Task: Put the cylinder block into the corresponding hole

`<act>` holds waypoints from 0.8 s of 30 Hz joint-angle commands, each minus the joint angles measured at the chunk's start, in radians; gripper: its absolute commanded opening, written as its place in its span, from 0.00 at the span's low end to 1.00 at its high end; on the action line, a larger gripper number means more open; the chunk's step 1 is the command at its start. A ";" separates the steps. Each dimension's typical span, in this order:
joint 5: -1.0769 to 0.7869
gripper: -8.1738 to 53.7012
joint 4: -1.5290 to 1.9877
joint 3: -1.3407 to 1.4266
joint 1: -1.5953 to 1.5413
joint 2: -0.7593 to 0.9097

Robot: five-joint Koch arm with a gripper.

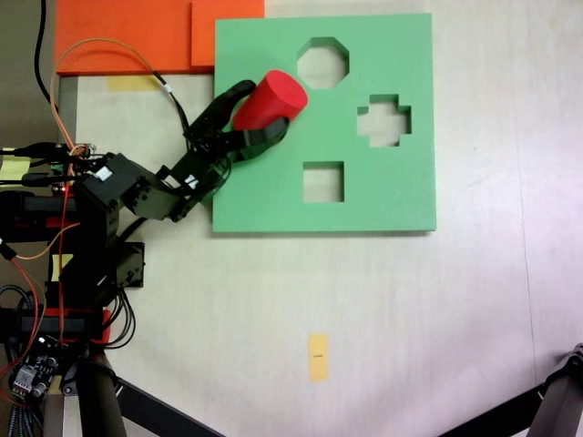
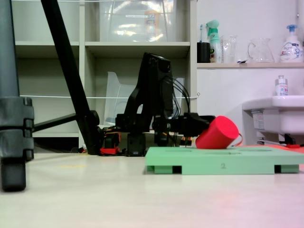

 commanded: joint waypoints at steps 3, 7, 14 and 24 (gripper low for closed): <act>0.014 0.68 -0.066 0.002 -0.008 0.012; 0.051 0.72 -0.040 0.061 0.023 0.015; 0.051 0.82 0.641 0.018 0.037 0.307; 0.132 0.88 1.163 -0.204 0.078 0.334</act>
